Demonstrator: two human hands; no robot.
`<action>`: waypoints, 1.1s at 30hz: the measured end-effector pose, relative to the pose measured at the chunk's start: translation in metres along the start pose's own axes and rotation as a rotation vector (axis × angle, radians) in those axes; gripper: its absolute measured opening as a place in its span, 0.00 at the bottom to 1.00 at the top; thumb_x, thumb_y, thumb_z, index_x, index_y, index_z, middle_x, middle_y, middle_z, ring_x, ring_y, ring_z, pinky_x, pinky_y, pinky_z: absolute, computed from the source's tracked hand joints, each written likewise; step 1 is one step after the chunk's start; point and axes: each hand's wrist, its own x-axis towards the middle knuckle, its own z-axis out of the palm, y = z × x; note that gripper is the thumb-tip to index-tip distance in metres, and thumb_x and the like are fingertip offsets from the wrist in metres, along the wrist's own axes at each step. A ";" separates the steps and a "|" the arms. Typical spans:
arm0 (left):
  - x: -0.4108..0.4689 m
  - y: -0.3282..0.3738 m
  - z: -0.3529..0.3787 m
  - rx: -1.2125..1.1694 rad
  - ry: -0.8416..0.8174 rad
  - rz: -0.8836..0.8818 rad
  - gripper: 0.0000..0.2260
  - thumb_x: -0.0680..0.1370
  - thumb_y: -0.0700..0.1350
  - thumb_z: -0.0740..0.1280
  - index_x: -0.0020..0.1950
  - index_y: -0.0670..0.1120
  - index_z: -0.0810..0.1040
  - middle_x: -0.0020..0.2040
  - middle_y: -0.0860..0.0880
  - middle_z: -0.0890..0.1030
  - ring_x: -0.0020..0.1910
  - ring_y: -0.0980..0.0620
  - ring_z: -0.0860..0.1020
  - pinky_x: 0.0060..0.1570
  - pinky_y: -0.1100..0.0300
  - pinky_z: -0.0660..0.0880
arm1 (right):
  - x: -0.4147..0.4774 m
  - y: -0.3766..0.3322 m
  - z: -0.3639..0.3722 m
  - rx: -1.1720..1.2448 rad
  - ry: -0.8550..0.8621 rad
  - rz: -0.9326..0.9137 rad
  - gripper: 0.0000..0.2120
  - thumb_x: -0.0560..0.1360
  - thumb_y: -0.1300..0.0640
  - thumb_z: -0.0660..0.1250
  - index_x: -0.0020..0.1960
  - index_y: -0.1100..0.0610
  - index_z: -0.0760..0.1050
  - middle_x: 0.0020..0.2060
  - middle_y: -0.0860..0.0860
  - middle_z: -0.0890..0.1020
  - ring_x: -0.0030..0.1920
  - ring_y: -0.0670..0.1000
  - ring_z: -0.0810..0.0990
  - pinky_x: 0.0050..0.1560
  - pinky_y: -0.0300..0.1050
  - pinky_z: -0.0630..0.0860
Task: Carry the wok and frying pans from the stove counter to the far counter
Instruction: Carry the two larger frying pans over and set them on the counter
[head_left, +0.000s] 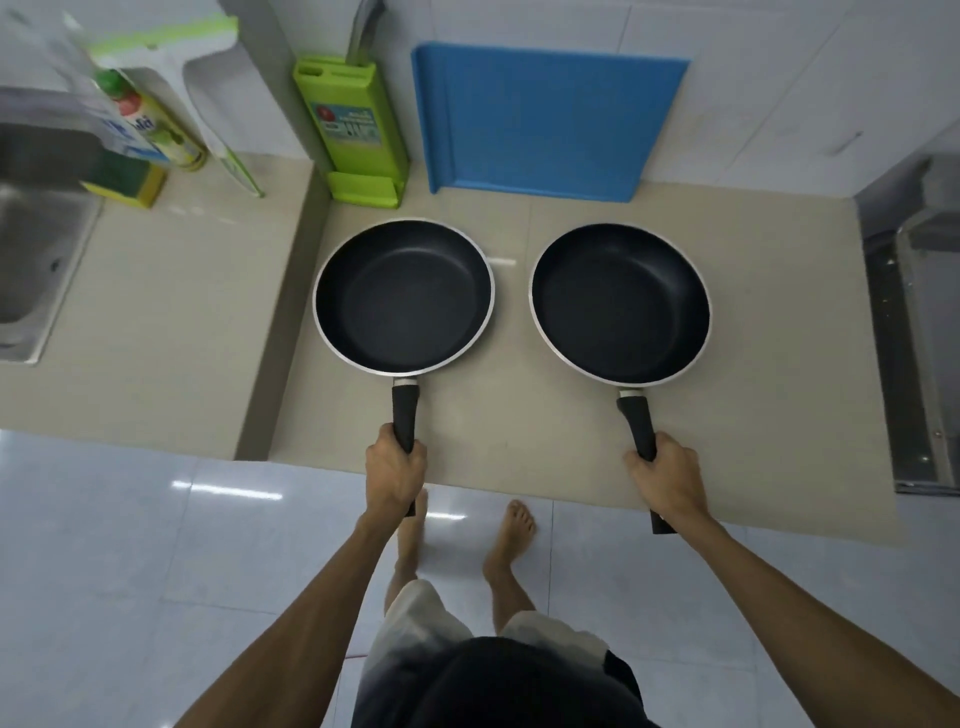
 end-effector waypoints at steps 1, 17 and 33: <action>-0.006 0.000 -0.006 0.000 -0.001 0.006 0.06 0.79 0.40 0.67 0.54 0.41 0.73 0.39 0.45 0.78 0.32 0.51 0.77 0.29 0.64 0.71 | -0.003 0.000 -0.008 -0.007 -0.001 -0.012 0.11 0.75 0.60 0.68 0.36 0.59 0.69 0.31 0.58 0.77 0.28 0.55 0.75 0.27 0.42 0.69; -0.036 -0.023 -0.168 -0.062 0.259 0.165 0.05 0.74 0.42 0.68 0.40 0.42 0.75 0.30 0.45 0.77 0.26 0.47 0.73 0.25 0.58 0.69 | -0.064 -0.115 -0.053 -0.127 0.097 -0.301 0.09 0.73 0.61 0.70 0.38 0.59 0.71 0.29 0.56 0.77 0.28 0.53 0.76 0.24 0.42 0.65; -0.006 -0.233 -0.450 -0.098 0.459 -0.006 0.04 0.76 0.44 0.67 0.45 0.44 0.74 0.35 0.45 0.79 0.27 0.46 0.78 0.25 0.54 0.77 | -0.182 -0.399 0.163 -0.136 0.004 -0.585 0.09 0.68 0.59 0.71 0.34 0.60 0.73 0.28 0.55 0.78 0.33 0.59 0.76 0.29 0.46 0.66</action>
